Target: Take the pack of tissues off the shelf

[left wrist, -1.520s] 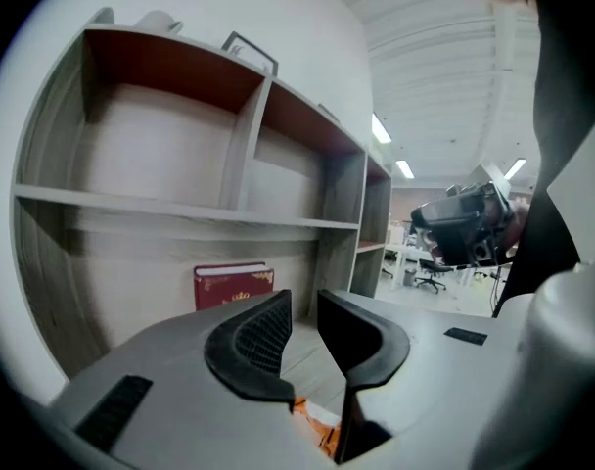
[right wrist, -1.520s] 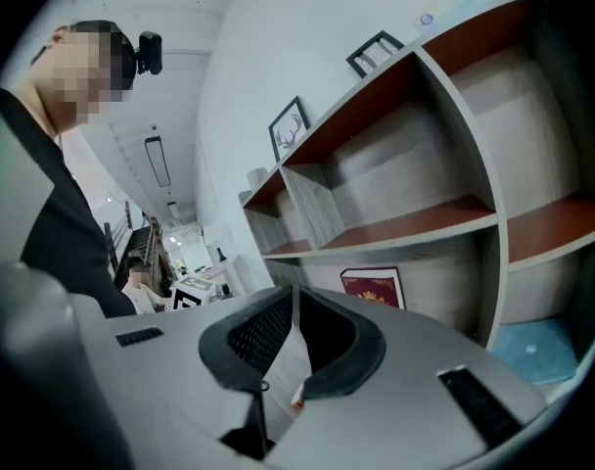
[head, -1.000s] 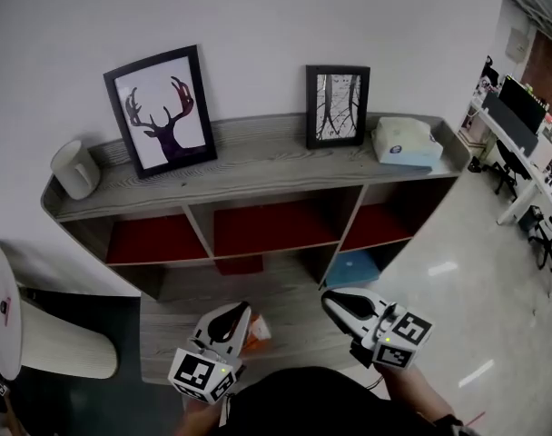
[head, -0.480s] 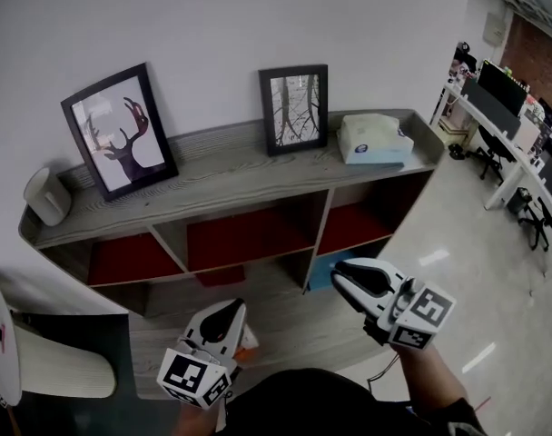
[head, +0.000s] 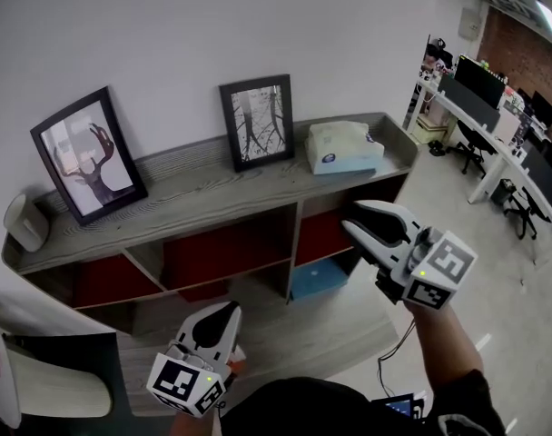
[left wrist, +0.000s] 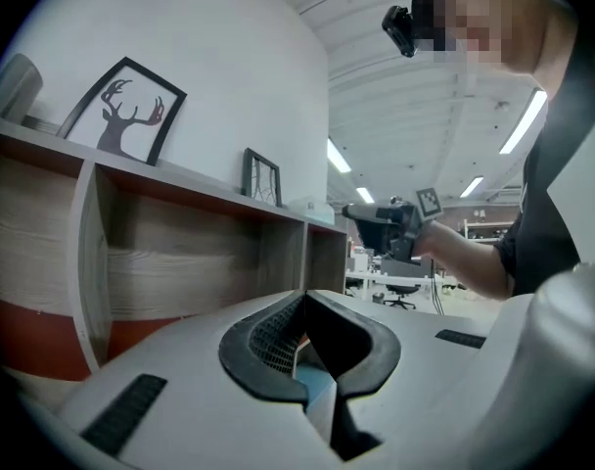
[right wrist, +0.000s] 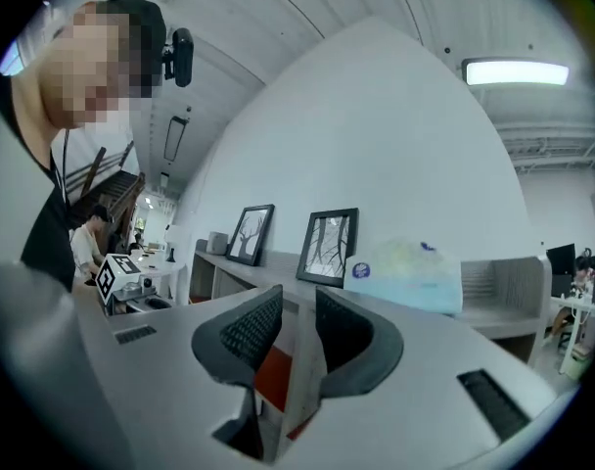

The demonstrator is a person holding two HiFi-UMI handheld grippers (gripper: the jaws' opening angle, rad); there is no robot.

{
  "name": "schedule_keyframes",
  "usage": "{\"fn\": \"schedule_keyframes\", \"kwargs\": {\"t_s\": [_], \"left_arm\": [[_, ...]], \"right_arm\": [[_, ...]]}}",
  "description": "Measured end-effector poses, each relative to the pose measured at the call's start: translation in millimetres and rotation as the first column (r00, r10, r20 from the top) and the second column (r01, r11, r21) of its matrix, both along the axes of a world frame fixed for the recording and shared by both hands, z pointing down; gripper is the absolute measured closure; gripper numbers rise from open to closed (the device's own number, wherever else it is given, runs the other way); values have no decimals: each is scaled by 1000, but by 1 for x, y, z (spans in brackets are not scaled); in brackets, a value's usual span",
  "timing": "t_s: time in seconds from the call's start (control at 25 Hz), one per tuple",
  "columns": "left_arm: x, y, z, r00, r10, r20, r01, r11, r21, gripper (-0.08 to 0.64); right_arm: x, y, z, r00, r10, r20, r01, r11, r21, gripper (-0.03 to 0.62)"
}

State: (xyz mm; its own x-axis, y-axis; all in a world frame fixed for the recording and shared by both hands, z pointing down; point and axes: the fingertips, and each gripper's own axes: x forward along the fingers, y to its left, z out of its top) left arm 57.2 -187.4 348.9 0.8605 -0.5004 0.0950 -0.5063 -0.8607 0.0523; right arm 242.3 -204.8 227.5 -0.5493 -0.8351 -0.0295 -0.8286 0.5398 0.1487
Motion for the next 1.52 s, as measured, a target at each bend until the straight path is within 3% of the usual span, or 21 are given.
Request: {"fn": "schedule_keyframes", "kwargs": {"t_s": [0.28, 0.56, 0.84, 1.2, 1.52], "left_arm": [[15, 3, 5, 1000, 15, 16, -15, 1000, -18, 545], [28, 7, 11, 999, 31, 19, -30, 999, -44, 546], [46, 8, 5, 999, 39, 25, -38, 999, -32, 546], [85, -7, -23, 999, 35, 34, -36, 999, 30, 546], [108, 0, -29, 997, 69, 25, -70, 997, 40, 546]], "right_arm": [[34, -20, -40, 999, 43, -30, -42, 999, 21, 448], [70, -47, -45, 989, 127, -73, -127, 992, -7, 368], [100, -64, -42, 977, 200, -75, -201, 980, -7, 360], [103, -79, -26, 991, 107, -86, -115, 990, -85, 360], [95, -80, -22, 985, 94, -142, -103, 993, -60, 365]]}}
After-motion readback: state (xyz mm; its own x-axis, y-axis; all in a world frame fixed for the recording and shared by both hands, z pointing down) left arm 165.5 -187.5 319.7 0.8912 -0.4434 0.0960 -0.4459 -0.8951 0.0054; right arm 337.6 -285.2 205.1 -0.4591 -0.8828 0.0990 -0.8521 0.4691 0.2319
